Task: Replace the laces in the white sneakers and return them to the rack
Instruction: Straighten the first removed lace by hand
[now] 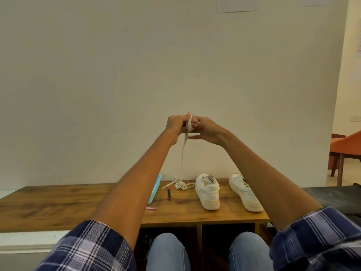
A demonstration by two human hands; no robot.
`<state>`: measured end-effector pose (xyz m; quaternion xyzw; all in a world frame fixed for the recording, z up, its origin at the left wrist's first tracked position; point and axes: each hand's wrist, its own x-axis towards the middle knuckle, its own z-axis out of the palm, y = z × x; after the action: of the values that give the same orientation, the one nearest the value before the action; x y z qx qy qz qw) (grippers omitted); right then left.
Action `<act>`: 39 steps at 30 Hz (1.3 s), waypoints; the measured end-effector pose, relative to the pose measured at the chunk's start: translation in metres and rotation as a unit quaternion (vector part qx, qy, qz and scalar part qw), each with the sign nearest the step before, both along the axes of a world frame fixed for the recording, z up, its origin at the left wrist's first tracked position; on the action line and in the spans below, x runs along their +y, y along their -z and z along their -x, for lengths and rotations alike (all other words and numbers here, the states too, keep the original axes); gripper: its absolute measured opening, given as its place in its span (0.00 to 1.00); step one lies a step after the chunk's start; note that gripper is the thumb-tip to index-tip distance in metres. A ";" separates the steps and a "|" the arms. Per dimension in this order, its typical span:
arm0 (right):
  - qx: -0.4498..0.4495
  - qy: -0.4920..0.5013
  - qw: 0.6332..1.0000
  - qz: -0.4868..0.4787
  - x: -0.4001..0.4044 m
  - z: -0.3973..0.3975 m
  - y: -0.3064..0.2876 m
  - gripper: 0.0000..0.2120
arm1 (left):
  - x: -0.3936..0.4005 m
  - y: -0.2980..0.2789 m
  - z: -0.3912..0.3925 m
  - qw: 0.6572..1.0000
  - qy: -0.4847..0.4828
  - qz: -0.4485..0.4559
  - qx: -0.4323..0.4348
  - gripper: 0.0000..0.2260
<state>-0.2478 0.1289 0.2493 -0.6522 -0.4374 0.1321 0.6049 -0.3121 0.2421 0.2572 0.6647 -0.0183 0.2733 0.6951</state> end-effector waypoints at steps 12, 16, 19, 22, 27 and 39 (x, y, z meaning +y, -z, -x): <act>-0.039 -0.011 0.989 0.140 0.005 0.017 -0.006 0.14 | 0.028 0.012 -0.003 0.973 -0.183 -0.140 -0.001 0.16; 0.004 0.039 0.999 0.036 0.007 0.014 -0.010 0.15 | 0.029 0.019 0.002 0.963 -0.135 -0.232 0.032 0.13; 0.087 0.038 0.995 -0.031 0.008 0.009 -0.012 0.14 | 0.025 0.021 0.002 0.970 -0.076 -0.228 0.046 0.13; 0.164 0.057 0.982 -0.077 0.009 0.001 -0.013 0.12 | 0.019 0.021 0.001 0.984 -0.032 -0.167 0.051 0.17; 0.266 0.019 0.946 -0.183 0.000 -0.005 -0.014 0.12 | 0.014 0.021 0.007 0.984 0.033 -0.164 0.063 0.14; 0.178 -0.090 0.980 -0.020 -0.001 -0.010 0.014 0.14 | 0.007 0.011 0.005 0.999 0.039 0.021 -0.002 0.13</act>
<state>-0.2377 0.1274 0.2348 -0.5640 -0.3825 0.2908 0.6716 -0.3175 0.2494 0.2457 0.6483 -0.0395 0.2474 0.7190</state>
